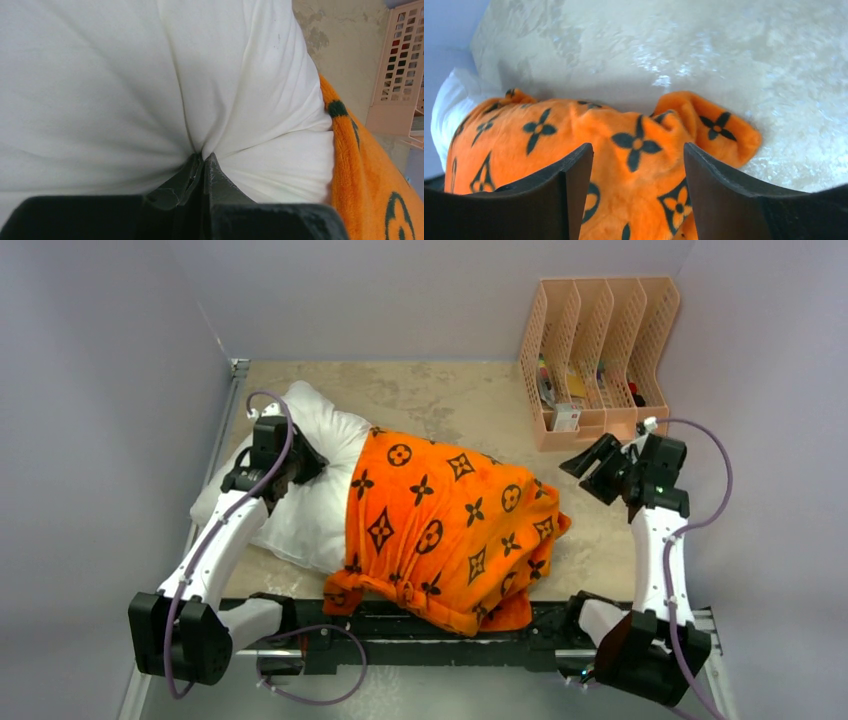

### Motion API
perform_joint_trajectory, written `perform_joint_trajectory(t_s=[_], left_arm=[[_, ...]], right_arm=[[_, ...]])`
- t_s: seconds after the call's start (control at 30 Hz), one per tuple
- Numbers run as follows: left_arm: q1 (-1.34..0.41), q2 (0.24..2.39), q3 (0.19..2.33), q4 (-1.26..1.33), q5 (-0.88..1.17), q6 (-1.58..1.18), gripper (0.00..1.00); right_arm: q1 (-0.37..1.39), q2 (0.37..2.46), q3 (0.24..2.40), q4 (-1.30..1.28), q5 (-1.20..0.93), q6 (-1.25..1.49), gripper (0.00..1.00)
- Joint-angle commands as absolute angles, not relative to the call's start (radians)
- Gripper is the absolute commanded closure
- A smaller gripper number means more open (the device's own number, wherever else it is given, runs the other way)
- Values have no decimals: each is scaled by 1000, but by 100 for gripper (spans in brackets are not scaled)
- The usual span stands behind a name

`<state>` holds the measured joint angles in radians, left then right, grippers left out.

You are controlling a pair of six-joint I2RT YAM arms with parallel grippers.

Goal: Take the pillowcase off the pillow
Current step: Remove the pillow from the pillowcase.

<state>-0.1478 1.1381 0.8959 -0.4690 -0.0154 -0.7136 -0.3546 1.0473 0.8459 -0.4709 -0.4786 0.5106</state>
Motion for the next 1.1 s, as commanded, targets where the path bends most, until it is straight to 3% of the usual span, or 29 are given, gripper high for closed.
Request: perform_joint_trajectory(t_s=[0.0, 0.17, 0.2, 0.33, 0.43, 0.5, 0.53, 0.6, 0.83, 1.0, 1.03, 1.07], left_arm=[[-115, 1158, 832, -718, -167, -634, 100], [-115, 1159, 830, -714, -162, -633, 100], [-115, 1158, 831, -714, -160, -631, 100], [-117, 1152, 827, -709, -158, -630, 100], [-118, 1152, 827, -714, -166, -635, 100], [-122, 1157, 828, -717, -178, -640, 100], [-126, 1161, 826, -717, -178, -640, 100], [-136, 1173, 829, -725, -193, -645, 100], [-149, 1222, 836, -737, -222, -654, 100], [-149, 1200, 833, -727, -213, -652, 100], [-149, 1195, 832, -723, -203, -647, 100], [-149, 1189, 832, -721, -200, -647, 100]], right_arm=[[-224, 1004, 933, -510, -475, 466, 29], [81, 1087, 972, -422, -427, 587, 23], [159, 1109, 980, -405, -402, 611, 19], [377, 1247, 1029, -356, -264, 663, 17], [438, 1373, 1052, -410, -143, 660, 27], [431, 1344, 954, -408, 40, 727, 59], [400, 1308, 875, -358, 104, 751, 68], [221, 1237, 728, -278, -29, 752, 98], [-176, 1120, 683, -355, -77, 559, 100], [-247, 1121, 825, -416, -217, 463, 100], [-238, 1110, 855, -419, -297, 455, 97], [-223, 1086, 882, -419, -413, 465, 88]])
